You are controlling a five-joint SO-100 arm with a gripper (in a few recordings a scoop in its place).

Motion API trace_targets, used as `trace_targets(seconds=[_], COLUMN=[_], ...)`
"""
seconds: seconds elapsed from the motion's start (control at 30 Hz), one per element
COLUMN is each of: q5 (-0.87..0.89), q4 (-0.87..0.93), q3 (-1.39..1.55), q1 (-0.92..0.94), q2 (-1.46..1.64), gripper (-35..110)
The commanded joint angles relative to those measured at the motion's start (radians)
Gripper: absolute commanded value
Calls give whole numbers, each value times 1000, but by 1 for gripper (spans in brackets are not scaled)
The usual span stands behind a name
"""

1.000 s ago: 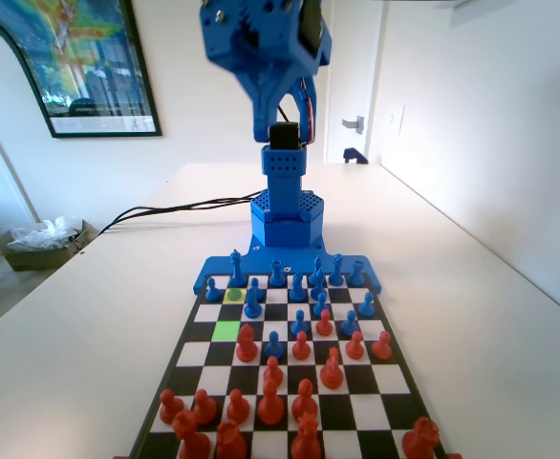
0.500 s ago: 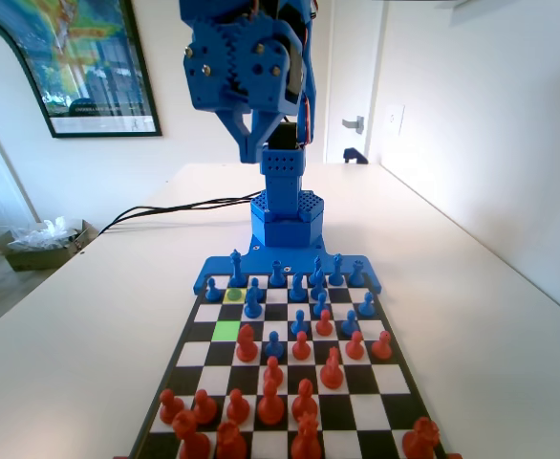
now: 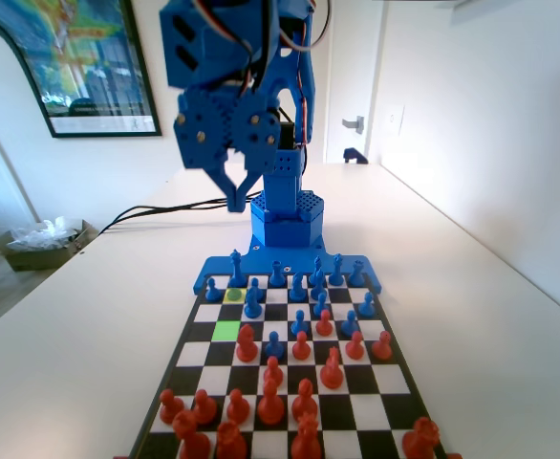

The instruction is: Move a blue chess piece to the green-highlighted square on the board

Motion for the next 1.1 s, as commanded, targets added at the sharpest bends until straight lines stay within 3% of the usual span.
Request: trace_targets(seconds=[0.0, 0.8, 1.07], q5=[-34, -121, -112], q4=[-41, -373, -399], q3=[37, 318, 359], q1=[26, 155, 153], q2=[12, 3, 3], gripper=[2, 4, 4])
